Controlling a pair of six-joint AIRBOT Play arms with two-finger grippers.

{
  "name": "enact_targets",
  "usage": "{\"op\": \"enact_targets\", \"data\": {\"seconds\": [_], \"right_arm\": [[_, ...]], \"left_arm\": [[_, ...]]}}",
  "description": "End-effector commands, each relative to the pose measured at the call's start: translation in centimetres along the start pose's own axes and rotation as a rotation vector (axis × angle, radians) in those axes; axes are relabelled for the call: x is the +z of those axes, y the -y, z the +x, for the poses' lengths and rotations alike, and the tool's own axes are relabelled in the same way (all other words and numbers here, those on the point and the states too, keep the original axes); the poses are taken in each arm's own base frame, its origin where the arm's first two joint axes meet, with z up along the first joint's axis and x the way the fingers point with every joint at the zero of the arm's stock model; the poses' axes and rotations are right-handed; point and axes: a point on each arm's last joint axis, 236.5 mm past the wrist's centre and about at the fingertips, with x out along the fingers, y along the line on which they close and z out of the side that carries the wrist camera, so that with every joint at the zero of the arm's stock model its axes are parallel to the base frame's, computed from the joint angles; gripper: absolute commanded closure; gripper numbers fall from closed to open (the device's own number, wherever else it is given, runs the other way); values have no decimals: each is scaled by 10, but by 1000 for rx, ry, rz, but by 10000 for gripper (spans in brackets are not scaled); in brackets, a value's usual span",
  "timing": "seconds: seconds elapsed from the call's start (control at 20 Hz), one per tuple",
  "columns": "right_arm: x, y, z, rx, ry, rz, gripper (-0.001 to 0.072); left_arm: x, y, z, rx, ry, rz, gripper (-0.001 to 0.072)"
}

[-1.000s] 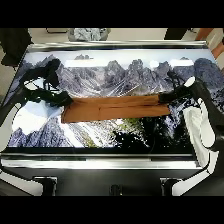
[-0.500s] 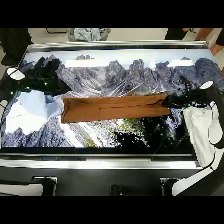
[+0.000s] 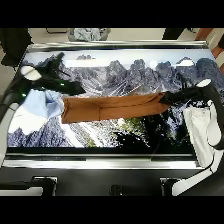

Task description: Fold the shirts.

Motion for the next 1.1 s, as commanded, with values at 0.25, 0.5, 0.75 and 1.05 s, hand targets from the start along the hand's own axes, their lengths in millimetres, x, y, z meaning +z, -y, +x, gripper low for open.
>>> {"op": "enact_targets", "data": {"seconds": [0.25,0.5,0.75,1.05], "right_arm": [[-9,-153,-120,-42,100,-334,671],[-29,-210,-173,-76,193,-386,670],[-22,-212,-180,-95,242,-356,668],[21,-240,-89,61,237,-354,669]], "left_arm": [[-64,104,173,-251,-131,-268,675],[-84,145,237,-320,-74,-469,675],[-85,164,245,-378,-43,-462,679],[21,110,74,-240,220,-101,679]]}}
